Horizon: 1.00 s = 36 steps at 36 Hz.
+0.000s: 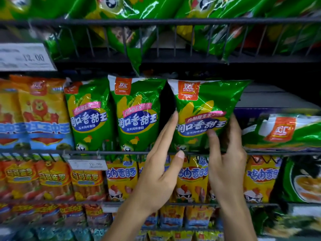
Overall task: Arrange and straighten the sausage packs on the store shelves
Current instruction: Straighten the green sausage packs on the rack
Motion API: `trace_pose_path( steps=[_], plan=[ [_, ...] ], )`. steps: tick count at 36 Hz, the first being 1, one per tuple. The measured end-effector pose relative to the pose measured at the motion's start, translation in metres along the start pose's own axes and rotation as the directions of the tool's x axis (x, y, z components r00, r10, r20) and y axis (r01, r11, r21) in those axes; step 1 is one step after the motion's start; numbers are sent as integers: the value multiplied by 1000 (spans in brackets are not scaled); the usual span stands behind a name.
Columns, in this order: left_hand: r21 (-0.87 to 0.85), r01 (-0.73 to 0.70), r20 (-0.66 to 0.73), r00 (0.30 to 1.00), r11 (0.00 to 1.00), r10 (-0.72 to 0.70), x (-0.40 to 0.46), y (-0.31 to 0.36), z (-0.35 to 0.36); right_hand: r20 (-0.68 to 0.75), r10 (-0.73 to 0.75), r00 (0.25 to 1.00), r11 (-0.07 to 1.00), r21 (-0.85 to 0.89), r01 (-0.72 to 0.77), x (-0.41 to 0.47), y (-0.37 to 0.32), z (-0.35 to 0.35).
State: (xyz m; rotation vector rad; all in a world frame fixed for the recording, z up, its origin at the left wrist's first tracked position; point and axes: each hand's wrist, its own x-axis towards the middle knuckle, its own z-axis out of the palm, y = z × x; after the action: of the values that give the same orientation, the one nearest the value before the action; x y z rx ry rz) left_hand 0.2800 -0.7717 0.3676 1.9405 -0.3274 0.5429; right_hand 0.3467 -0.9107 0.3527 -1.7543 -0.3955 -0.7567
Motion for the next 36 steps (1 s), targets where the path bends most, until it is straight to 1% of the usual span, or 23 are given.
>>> trace_pose_path(
  steps=[3,7,9,11,14,17,20,22,24,27,29,34,36],
  plan=[
    [-14,-4,-19,1000,1000,3,0,3,-4,13,1,1000,1000,13,-1,3,-4,4],
    [-7,-15,-29,999,1000,15,2,3,-12,57,39,998,998,37,-41,5,-5,10],
    [33,19,-13,1000,999,-19,3,-1,-15,105,50,993,999,-2,-50,6,-1,12],
    [108,55,33,998,993,-59,2,-5,-16,157,86,984,996,-51,-79,7,6,15],
    [191,54,59,996,980,-66,1,-5,-15,173,99,980,993,-84,-86,9,9,15],
    [217,3,-13,1000,976,0,0,-5,-15,171,94,981,993,-82,-81,11,8,14],
    [306,-98,-107,985,947,136,-2,-10,-18,141,88,986,992,-102,-74,9,8,14],
    [370,-150,-119,971,917,207,0,-14,-22,113,71,991,991,-122,-57,6,9,14],
    [438,-206,-89,959,875,270,6,-18,-28,93,55,994,991,-127,-43,2,10,12],
    [552,-322,13,925,769,379,19,-22,-36,82,-21,996,990,-138,32,-6,10,11],
    [610,-384,89,903,693,421,30,-22,-40,110,-45,993,986,-157,62,-9,10,13],
    [754,-387,204,906,531,370,56,-29,-50,153,-37,987,977,-200,68,-5,9,15],
    [771,-388,222,907,505,358,59,-31,-52,170,1,985,973,-226,38,-2,5,12]
  ],
)
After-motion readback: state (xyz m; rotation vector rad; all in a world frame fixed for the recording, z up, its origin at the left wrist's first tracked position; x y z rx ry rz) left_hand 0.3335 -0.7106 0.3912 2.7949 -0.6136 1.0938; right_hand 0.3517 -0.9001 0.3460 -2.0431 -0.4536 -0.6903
